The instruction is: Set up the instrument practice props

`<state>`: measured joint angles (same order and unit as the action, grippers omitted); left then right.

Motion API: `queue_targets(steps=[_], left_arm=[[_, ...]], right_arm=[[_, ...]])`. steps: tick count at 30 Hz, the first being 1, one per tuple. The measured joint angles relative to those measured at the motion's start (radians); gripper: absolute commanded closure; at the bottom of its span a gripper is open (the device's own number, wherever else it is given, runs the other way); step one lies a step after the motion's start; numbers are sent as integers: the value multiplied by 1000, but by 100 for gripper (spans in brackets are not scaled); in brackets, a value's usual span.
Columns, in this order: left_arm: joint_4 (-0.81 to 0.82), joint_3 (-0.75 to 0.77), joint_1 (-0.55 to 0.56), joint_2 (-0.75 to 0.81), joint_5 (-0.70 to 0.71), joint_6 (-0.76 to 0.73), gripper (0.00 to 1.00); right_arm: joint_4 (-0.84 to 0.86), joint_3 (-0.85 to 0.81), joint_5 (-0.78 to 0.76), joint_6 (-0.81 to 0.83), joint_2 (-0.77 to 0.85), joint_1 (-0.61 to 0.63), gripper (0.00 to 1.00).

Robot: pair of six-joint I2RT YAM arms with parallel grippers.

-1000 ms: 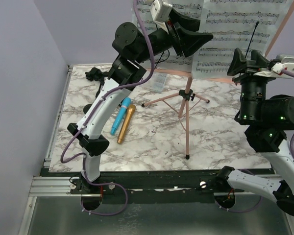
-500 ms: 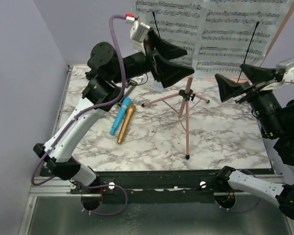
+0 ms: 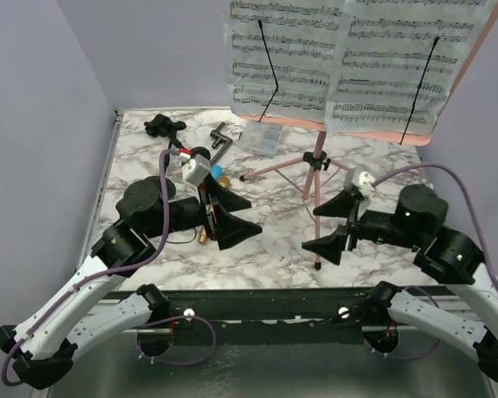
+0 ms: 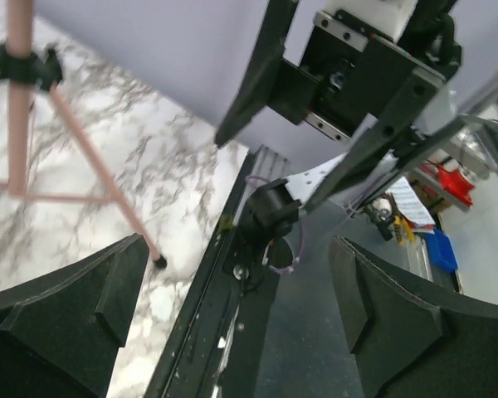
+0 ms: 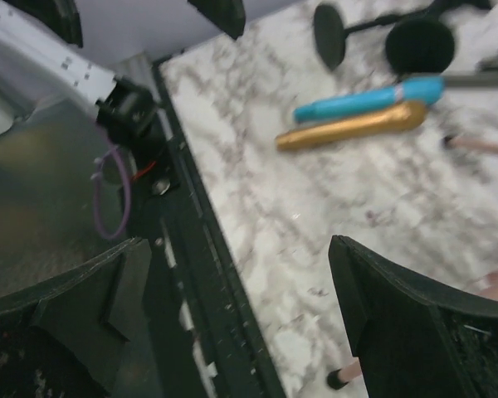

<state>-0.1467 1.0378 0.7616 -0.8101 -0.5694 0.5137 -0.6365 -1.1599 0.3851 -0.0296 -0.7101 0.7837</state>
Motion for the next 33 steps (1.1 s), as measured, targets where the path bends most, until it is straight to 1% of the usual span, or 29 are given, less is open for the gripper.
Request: queue_targets(steps=[3, 5, 8, 9, 10, 11, 12, 14, 16, 19, 22, 27, 30, 33], left_arm=[[-44, -131, 0, 76, 79, 32, 2], [-64, -219, 0, 98, 175, 76, 2], [-89, -313, 0, 103, 308, 144, 1], [-97, -346, 0, 97, 357, 181, 1], [-105, -375, 0, 93, 406, 208, 1], [-114, -394, 0, 88, 445, 233, 1], [-121, -418, -1, 78, 488, 262, 1], [-120, -436, -1, 61, 528, 290, 1], [-113, -441, -1, 35, 552, 316, 1], [-73, -442, -2, -24, 560, 341, 1], [-40, -442, -3, -63, 558, 360, 1], [19, -448, -6, -83, 547, 389, 1], [55, -468, -8, -84, 534, 411, 1], [89, -495, -12, -96, 523, 429, 1]], right_arm=[[54, 164, 85, -77, 17, 0, 0], [105, 274, 84, -148, 24, 0, 0], [179, 419, -19, -286, 32, 0, 1], [204, 471, -83, -342, 40, 0, 4], [212, 507, -137, -394, 45, 0, 5], [214, 536, -195, -437, 48, 0, 5], [214, 555, -241, -473, 49, 0, 8], [214, 584, -349, -555, 40, 0, 11], [215, 591, -423, -611, 14, 0, 12], [240, 592, -466, -661, -30, 0, 14], [291, 607, -487, -688, -69, 0, 15], [306, 615, -506, -705, -119, 0, 15], [303, 615, -520, -706, -120, 0, 16], [299, 615, -534, -705, -106, 0, 19]])
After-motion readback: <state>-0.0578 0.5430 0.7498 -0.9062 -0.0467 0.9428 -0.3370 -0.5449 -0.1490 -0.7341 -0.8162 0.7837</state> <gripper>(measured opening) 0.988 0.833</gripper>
